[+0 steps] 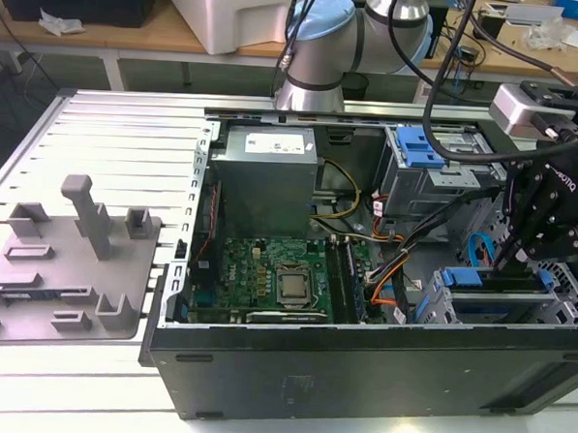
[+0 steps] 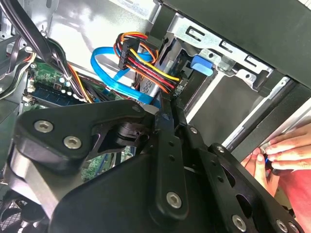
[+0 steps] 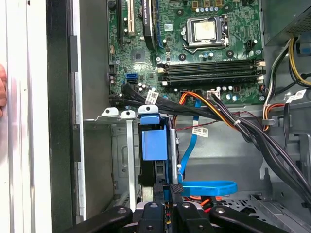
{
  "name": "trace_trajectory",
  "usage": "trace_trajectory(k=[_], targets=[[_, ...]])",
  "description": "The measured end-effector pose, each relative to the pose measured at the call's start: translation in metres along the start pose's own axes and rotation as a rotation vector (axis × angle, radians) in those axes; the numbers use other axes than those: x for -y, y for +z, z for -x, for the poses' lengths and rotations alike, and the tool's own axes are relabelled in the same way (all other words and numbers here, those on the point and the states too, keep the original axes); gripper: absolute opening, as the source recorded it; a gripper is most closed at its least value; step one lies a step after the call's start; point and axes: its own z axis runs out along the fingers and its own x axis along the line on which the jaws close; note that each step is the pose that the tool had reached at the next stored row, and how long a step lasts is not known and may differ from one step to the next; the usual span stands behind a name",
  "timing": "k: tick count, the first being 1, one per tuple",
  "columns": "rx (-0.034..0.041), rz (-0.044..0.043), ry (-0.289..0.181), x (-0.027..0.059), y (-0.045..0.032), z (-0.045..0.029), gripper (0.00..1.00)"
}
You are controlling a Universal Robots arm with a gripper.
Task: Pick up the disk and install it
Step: 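Insert the second disk wire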
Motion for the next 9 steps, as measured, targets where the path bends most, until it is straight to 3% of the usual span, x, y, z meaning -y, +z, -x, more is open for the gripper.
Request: trace_trajectory(k=[9], targets=[[-0.0003,-0.0034,-0.001,-0.0001,0.0036,0.0003,0.16]])
